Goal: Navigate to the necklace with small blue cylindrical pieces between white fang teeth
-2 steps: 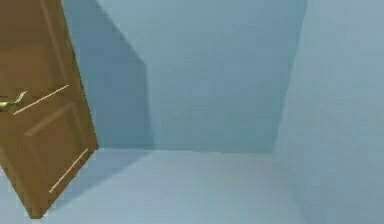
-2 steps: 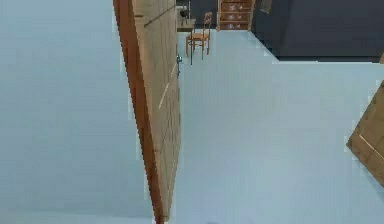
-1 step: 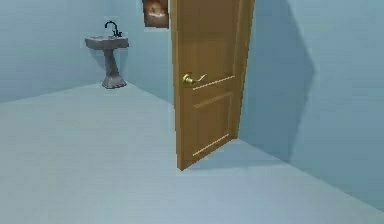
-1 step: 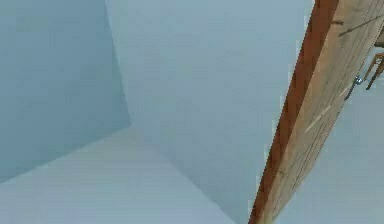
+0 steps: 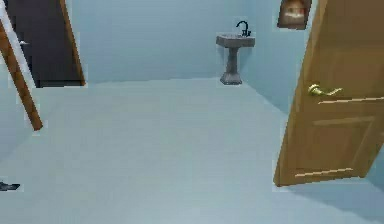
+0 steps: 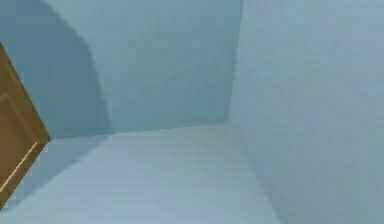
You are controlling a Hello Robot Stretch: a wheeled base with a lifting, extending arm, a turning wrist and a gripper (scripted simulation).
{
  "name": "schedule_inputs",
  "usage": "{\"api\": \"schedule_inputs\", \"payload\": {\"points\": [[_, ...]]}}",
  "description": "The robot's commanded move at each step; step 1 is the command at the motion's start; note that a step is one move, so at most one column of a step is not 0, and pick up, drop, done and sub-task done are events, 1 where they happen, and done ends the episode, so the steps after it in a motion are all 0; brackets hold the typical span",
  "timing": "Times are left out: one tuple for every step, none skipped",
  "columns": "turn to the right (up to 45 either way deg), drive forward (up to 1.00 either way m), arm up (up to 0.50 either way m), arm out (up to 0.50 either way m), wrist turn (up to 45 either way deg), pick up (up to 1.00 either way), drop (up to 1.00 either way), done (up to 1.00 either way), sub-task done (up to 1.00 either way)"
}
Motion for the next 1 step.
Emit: {"api": "schedule_inputs", "payload": {"points": [[0.0, 1.0, 0.0, 0.0, 0.0, 0.0, 0.0, 0.0, 0.0]]}}
